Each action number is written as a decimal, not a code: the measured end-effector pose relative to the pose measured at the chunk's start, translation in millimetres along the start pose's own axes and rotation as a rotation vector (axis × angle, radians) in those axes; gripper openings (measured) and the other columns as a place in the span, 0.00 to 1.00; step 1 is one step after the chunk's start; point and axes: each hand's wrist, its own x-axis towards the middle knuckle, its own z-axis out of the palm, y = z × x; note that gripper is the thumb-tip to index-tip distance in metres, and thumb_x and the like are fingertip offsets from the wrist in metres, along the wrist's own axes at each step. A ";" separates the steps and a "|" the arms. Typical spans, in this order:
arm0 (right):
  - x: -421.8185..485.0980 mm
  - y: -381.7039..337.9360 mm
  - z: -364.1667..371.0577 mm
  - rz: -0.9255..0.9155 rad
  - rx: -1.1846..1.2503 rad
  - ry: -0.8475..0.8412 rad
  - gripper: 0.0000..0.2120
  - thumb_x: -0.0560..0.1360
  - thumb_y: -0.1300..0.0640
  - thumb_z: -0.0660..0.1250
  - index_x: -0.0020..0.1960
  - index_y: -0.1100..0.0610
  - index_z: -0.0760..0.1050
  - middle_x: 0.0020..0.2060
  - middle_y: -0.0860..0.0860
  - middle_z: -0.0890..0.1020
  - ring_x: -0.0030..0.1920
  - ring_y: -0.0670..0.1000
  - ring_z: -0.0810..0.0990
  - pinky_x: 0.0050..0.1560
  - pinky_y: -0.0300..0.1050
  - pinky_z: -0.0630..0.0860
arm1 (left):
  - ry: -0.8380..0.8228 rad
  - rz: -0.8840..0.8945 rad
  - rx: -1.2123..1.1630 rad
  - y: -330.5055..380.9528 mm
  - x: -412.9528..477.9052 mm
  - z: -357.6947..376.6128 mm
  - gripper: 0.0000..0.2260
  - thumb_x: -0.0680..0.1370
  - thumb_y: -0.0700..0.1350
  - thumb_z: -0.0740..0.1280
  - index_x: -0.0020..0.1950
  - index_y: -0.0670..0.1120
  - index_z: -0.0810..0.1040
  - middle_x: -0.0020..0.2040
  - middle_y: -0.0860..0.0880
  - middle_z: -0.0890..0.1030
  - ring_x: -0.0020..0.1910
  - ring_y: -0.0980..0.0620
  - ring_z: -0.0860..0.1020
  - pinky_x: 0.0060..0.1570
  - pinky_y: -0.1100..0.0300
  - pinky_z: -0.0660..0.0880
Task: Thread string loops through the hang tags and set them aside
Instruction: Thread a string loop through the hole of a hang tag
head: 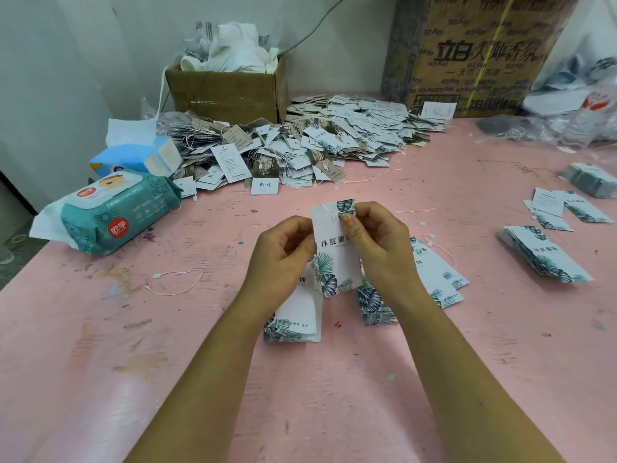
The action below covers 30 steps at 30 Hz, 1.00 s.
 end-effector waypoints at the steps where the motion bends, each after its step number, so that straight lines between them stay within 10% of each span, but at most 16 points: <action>1: -0.2 -0.8 0.3 0.005 -0.010 0.011 0.03 0.74 0.57 0.63 0.43 0.51 0.74 0.36 0.49 0.78 0.38 0.46 0.75 0.39 0.45 0.72 | -0.017 -0.002 -0.012 0.5 -0.5 0.5 0.14 0.77 0.31 0.62 0.47 0.50 0.78 0.41 0.57 0.82 0.42 0.62 0.79 0.44 0.69 0.74; 8: -2.5 -5.2 1.0 0.026 -0.034 0.052 0.03 0.76 0.60 0.65 0.43 0.55 0.75 0.37 0.64 0.78 0.37 0.53 0.75 0.37 0.55 0.74 | -0.017 -0.046 -0.077 3.0 -2.6 3.2 0.05 0.77 0.40 0.65 0.44 0.47 0.79 0.36 0.54 0.81 0.36 0.58 0.77 0.38 0.67 0.74; 13: -2.0 -7.5 0.0 0.154 0.136 -0.042 0.11 0.72 0.66 0.67 0.45 0.51 0.79 0.39 0.48 0.83 0.42 0.49 0.80 0.44 0.47 0.79 | 0.033 -0.107 -0.117 2.9 -0.7 2.4 0.08 0.77 0.37 0.64 0.46 0.47 0.80 0.39 0.53 0.83 0.38 0.56 0.80 0.40 0.64 0.78; 22: 7.2 -14.4 -18.8 0.208 0.089 0.123 0.06 0.77 0.62 0.63 0.43 0.53 0.75 0.41 0.51 0.79 0.39 0.48 0.78 0.35 0.38 0.77 | 0.025 -0.147 0.009 0.1 0.3 -4.2 0.07 0.75 0.43 0.68 0.49 0.56 0.80 0.48 0.54 0.83 0.49 0.58 0.79 0.46 0.71 0.73; 25: 11.7 -7.3 -40.9 0.240 -0.265 0.350 0.08 0.79 0.59 0.59 0.41 0.55 0.67 0.38 0.51 0.74 0.36 0.50 0.76 0.30 0.43 0.75 | 0.129 -0.162 0.166 -6.6 2.8 -11.1 0.07 0.77 0.43 0.67 0.49 0.55 0.79 0.48 0.56 0.82 0.50 0.56 0.77 0.48 0.65 0.72; 30: 11.5 13.8 -61.0 0.384 -0.912 0.222 0.09 0.79 0.59 0.53 0.54 0.63 0.67 0.43 0.57 0.71 0.43 0.58 0.69 0.40 0.47 0.61 | 0.195 -0.162 0.424 -17.8 4.9 -20.1 0.06 0.77 0.42 0.66 0.50 0.51 0.80 0.45 0.58 0.79 0.50 0.53 0.75 0.50 0.60 0.68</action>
